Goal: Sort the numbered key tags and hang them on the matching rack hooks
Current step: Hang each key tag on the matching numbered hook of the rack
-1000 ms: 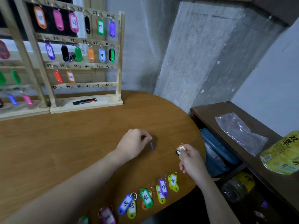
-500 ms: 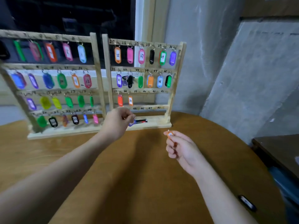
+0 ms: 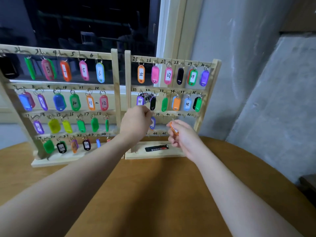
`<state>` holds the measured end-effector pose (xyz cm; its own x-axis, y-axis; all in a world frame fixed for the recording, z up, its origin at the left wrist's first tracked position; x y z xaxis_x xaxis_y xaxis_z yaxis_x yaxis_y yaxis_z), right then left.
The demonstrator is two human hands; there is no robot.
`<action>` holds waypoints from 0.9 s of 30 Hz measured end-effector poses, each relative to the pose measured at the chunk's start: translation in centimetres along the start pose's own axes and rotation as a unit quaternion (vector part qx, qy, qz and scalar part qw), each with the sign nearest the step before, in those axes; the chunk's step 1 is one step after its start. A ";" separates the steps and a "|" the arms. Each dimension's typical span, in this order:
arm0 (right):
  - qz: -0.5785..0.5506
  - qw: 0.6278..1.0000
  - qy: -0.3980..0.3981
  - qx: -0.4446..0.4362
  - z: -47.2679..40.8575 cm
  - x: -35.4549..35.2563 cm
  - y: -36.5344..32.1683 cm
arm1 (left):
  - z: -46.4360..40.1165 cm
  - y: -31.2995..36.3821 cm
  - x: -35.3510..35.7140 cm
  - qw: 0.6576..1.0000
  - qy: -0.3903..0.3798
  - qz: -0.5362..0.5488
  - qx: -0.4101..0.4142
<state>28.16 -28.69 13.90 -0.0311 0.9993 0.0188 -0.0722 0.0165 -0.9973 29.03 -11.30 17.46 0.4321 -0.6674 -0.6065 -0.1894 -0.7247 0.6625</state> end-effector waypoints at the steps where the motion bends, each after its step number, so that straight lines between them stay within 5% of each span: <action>1: 0.018 1.000 -0.001 -0.006 -0.6 0.2 -0.1 | -0.1 0.0 0.2 1.000 0.003 -0.003 -0.003; 27: 0.060 0.998 0.000 -0.036 -3.8 2.7 0.6 | 2.2 -3.0 2.0 0.994 -0.053 -0.091 0.002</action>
<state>31.78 -25.86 13.06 -0.0360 0.9943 -0.1003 0.0033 -0.1002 -0.9950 28.50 -10.83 13.28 0.3638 -0.5399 -0.7590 -0.1211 -0.8354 0.5362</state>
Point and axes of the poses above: each hand's wrist, its own z-axis away from the middle knuckle, its own x-axis out of the palm, y = z × x, the point moved 3 cm from there along -z, towards the middle knuckle, and after that the axes turned 4 degrees about y, right-handed, at the moved point
